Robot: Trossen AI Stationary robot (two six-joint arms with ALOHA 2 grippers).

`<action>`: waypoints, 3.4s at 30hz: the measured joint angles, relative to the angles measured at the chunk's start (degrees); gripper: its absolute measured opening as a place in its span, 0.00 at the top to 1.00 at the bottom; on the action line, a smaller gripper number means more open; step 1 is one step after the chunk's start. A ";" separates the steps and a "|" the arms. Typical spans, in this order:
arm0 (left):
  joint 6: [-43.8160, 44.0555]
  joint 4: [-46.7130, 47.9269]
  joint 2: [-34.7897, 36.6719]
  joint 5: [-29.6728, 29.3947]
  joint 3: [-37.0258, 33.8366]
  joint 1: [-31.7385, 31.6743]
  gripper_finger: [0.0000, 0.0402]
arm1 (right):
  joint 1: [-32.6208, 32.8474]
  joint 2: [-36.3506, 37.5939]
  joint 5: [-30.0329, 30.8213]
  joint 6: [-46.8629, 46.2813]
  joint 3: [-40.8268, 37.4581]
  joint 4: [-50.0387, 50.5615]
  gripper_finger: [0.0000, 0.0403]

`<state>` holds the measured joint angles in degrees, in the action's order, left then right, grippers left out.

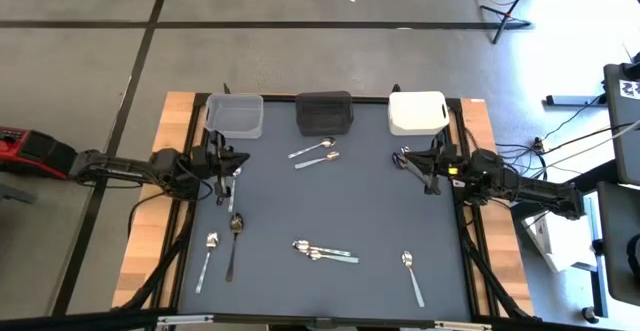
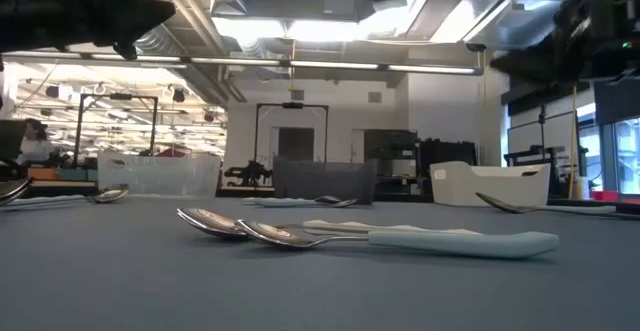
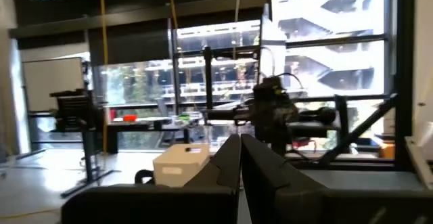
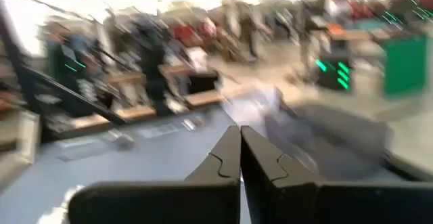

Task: Sort silverware by color (type)
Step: Put the black spoon into the white bin

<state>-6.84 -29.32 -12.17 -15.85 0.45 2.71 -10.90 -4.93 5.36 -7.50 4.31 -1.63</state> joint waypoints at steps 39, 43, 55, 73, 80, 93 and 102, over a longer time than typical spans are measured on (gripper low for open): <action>-2.40 -20.05 -21.15 8.50 0.59 -4.68 0.98 | -14.17 -68.18 -4.80 -12.70 29.45 45.87 0.58; -2.40 -20.05 -21.15 8.50 0.59 -4.68 0.98 | -16.24 -71.50 -3.16 -11.35 29.45 45.34 0.62; -2.40 -20.05 -21.15 8.49 0.59 -4.68 0.98 | -16.06 -72.85 -3.91 -6.86 29.54 43.49 0.91; -1.74 -20.77 -21.15 7.16 0.59 -4.66 0.98 | -11.83 -62.80 2.18 -2.56 44.28 52.65 0.99; -1.24 -20.72 -21.15 7.16 0.59 -4.66 0.98 | -12.82 -59.30 13.98 5.40 51.58 55.42 0.99; -1.03 -20.90 -21.15 5.66 0.59 -4.66 0.98 | -30.48 -65.56 16.93 22.08 52.27 40.29 0.99; -0.94 -20.90 -21.15 5.64 0.59 -4.66 0.98 | -39.35 -74.60 13.01 22.96 52.27 38.23 0.99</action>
<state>-7.78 -50.22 -33.32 -10.21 1.04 -1.96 -50.25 -79.53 18.37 15.46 56.58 36.60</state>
